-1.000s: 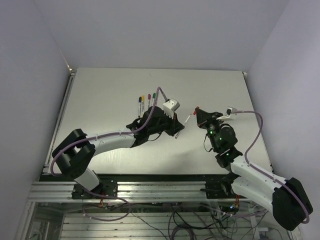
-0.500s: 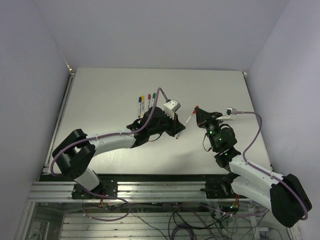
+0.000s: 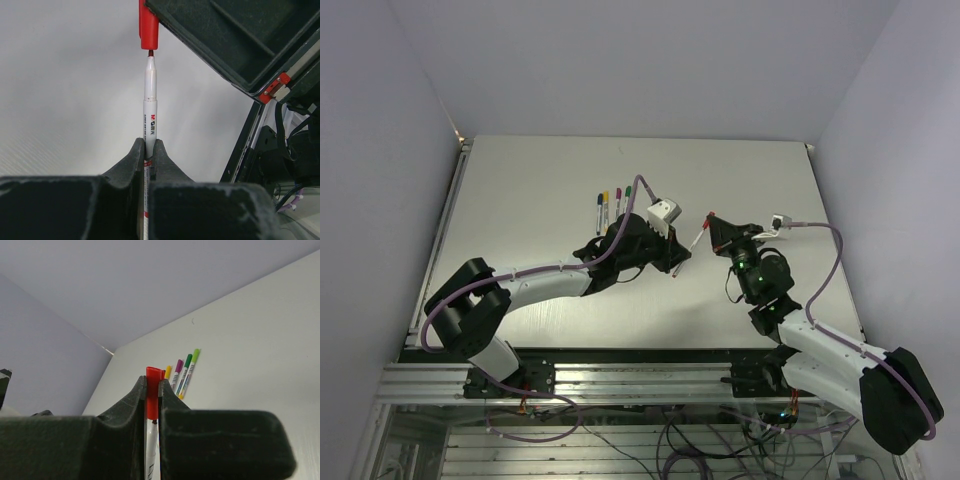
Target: Insert the pens into the pen caps
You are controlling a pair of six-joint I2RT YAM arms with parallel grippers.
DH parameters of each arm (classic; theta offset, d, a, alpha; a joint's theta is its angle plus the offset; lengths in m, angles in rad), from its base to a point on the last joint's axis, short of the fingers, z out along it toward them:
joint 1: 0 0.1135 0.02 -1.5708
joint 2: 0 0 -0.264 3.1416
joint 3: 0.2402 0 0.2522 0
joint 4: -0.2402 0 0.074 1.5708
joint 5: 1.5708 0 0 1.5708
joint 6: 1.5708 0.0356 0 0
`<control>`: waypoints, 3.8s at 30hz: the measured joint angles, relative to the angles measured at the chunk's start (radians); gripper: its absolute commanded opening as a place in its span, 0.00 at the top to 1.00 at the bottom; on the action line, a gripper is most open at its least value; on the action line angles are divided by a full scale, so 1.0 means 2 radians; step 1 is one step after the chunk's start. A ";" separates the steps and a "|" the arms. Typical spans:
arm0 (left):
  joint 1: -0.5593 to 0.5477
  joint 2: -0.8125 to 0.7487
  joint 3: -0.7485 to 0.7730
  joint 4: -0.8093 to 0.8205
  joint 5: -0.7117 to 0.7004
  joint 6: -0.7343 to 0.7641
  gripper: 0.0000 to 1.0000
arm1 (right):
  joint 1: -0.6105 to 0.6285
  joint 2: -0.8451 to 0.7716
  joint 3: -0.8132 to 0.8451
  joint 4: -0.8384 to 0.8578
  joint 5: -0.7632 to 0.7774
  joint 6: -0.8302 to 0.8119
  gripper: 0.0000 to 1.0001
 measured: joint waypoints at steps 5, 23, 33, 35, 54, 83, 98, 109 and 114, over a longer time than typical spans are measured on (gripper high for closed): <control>0.000 0.000 -0.001 0.002 -0.001 0.000 0.93 | 0.000 0.006 0.000 0.000 -0.010 0.007 1.00; 0.000 -0.004 -0.011 0.014 -0.014 -0.010 0.93 | 0.000 0.011 -0.003 -0.013 -0.047 0.015 1.00; 0.001 -0.004 -0.018 0.016 -0.029 -0.020 0.93 | 0.001 0.044 -0.003 0.006 -0.080 0.022 1.00; 0.001 -0.005 -0.022 0.016 -0.032 -0.023 0.93 | 0.001 0.049 -0.003 0.008 -0.087 0.019 1.00; 0.024 -0.009 -0.025 0.030 -0.031 -0.031 0.93 | 0.010 0.084 0.041 -0.015 -0.112 -0.031 1.00; 0.049 -0.009 -0.023 0.001 -0.041 -0.022 0.93 | 0.058 0.138 0.107 -0.067 -0.051 -0.067 1.00; 0.060 0.041 0.004 0.067 -0.105 -0.018 0.93 | 0.078 0.086 0.169 -0.173 -0.008 -0.117 0.64; 0.092 0.157 0.150 -0.058 -0.184 -0.009 0.93 | 0.078 -0.028 0.145 -0.229 0.065 -0.123 0.65; 0.103 0.219 0.250 -0.139 -0.215 0.001 0.93 | 0.078 -0.035 0.122 -0.267 0.080 -0.110 0.65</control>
